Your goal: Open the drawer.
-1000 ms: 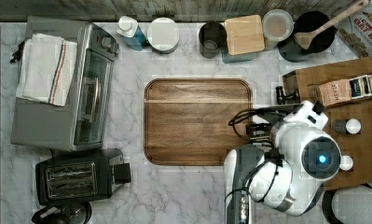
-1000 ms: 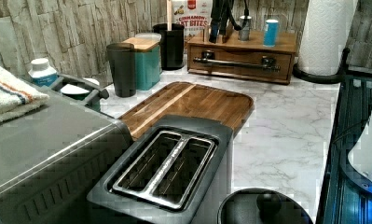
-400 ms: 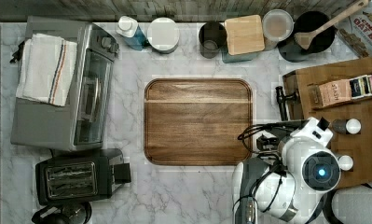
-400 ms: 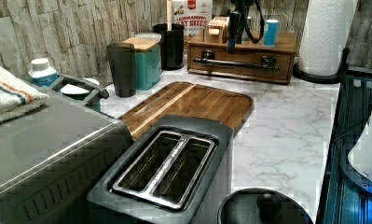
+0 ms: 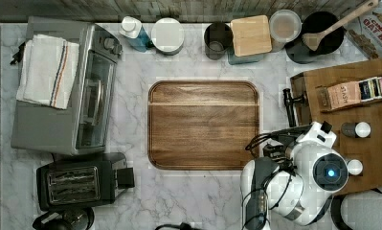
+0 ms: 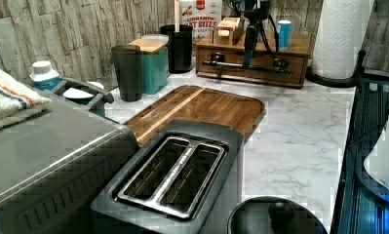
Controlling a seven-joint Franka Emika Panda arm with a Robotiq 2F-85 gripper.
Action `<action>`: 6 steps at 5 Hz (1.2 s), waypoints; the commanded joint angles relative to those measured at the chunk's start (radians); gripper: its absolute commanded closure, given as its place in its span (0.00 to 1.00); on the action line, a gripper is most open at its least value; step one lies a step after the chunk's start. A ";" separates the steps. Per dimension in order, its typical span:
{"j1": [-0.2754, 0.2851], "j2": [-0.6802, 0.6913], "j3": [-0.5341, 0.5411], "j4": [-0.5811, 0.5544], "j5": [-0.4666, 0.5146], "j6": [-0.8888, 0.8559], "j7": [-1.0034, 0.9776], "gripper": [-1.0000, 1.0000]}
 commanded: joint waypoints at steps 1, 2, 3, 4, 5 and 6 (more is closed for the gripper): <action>-0.040 0.070 -0.020 0.100 0.199 0.080 -0.171 0.00; -0.036 0.061 -0.019 0.130 0.164 0.037 -0.153 0.00; -0.023 0.057 -0.021 0.173 0.106 -0.032 -0.115 0.00; -0.025 0.112 -0.009 0.214 0.158 -0.055 -0.144 0.00; -0.024 0.099 -0.001 0.189 0.187 0.006 -0.167 0.00; -0.025 0.061 0.006 0.135 0.232 0.122 -0.228 0.00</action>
